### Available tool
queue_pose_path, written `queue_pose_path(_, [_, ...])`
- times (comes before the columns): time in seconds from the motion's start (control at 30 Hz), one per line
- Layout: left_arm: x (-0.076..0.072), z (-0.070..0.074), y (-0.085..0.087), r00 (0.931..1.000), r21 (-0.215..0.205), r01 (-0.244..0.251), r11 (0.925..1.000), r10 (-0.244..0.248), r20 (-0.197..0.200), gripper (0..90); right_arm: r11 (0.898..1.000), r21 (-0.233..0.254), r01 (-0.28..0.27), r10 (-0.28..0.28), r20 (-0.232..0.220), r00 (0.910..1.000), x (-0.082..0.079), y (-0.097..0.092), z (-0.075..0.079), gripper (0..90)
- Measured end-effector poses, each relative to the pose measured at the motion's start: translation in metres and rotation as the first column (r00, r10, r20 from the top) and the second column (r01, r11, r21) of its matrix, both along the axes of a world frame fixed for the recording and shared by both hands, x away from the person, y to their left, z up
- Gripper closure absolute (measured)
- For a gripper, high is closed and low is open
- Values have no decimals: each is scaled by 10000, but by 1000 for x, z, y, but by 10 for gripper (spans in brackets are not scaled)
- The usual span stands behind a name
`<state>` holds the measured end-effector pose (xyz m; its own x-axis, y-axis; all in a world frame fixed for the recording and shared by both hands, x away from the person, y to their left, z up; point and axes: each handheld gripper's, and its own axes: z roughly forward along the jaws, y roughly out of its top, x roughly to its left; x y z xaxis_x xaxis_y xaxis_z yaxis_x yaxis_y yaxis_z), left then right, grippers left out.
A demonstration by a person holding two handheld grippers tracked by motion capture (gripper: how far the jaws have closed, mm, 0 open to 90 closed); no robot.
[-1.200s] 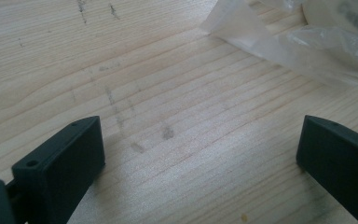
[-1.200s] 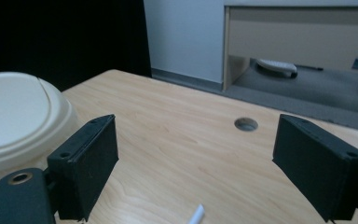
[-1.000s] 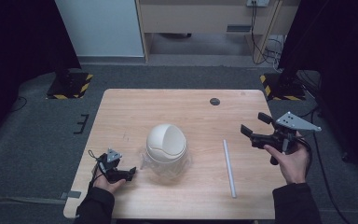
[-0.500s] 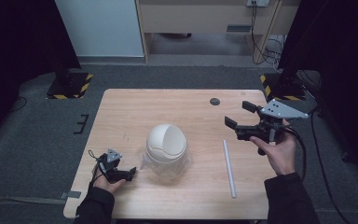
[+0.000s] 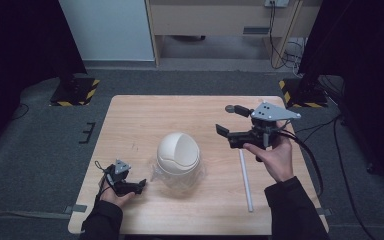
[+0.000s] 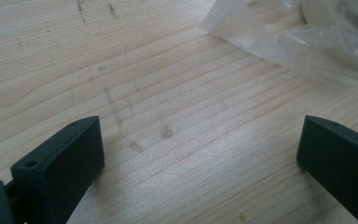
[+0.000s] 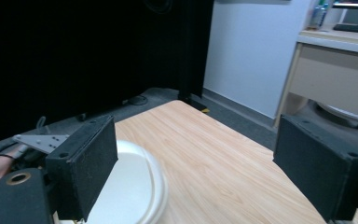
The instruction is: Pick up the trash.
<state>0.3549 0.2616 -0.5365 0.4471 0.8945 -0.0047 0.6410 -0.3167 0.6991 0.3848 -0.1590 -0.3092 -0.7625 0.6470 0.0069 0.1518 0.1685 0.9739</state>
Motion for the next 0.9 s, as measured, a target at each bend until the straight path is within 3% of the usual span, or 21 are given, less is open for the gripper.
queue_pose_path(0.2, [0, 0, 0, 10000, 3, 4, 10000, -4, -3, 0, 9995, -25, -330, 330, -121, 9994, 0, 19, -7, 139])
queue_pose_path(0.5, [0, 0, 0, 10000, 9, 5, 10000, -5, -10, 0, 9955, -212, -921, 905, -668, 9937, -3, 45, -37, 152])
queue_pose_path(0.7, [0, 0, 0, 10000, 12, 5, 10000, -5, -10, 0, 9887, -482, -1423, 1354, -1236, 9831, -7, 60, -66, 172])
queue_pose_path(0.9, [0, 0, 0, 10000, 11, 4, 10000, -4, -10, 0, 9795, -573, -1930, 1816, -1624, 9699, -10, 74, -80, 178])
